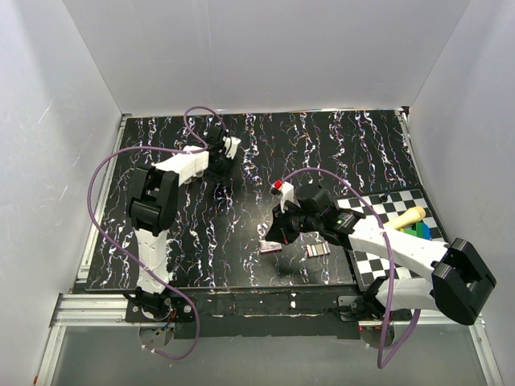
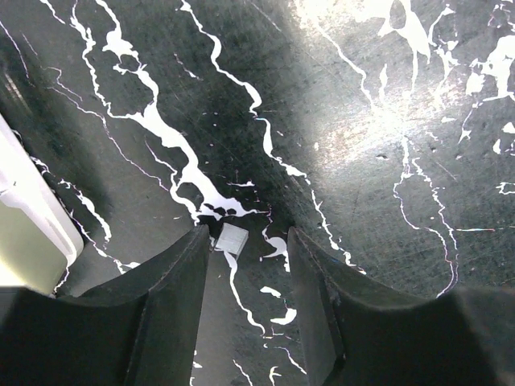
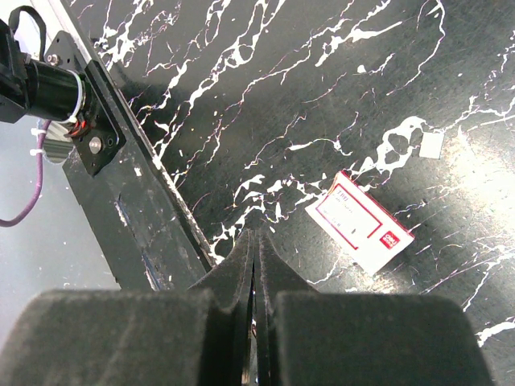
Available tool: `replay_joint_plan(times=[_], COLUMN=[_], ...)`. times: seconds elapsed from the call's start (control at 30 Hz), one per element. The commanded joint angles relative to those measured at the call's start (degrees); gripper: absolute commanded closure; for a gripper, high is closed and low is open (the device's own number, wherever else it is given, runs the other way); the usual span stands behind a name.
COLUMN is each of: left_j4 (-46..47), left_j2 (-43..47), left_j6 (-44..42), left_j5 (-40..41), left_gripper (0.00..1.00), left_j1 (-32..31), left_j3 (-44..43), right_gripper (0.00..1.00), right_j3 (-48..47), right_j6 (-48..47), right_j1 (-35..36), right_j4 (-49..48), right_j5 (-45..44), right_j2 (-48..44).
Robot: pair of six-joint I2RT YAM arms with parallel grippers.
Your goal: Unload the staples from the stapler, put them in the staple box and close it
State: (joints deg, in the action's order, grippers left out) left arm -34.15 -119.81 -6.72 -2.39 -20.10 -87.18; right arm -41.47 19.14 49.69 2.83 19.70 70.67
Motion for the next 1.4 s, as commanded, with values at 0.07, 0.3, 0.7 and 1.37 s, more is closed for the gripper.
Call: replay_joint_plan(times=[0.07,0.3,0.7,1.37], left_j4=[-1.9,-2.3,-2.5,-3.2], left_j2=[-0.2,0.5,0.6,5.8], left_j6=[-0.8,0.4,2.0,4.9], left_j5=[1.3,4.6,4.8,3.2], left_gripper=[0.60,0.65,0.75,0.90], left_j1=[-1.2,-1.6,-2.2,-8.5], left_j3=[-0.3,1.0,2.0,4.3], right_gripper=[0.99,0.99,0.99,0.99], right_j3=[-2.1,-2.0,-0.5,-0.5], right_j6=[-0.8,-0.7,-0.2,-2.0], right_j1=[0.4,0.4,0.4,0.4], right_j4=[-2.2,-2.0,-1.5,3.8], right_j5=[0.6,0.5,-0.4,-4.4], right_j2=[-0.7,-1.7,-4.4,-11.4])
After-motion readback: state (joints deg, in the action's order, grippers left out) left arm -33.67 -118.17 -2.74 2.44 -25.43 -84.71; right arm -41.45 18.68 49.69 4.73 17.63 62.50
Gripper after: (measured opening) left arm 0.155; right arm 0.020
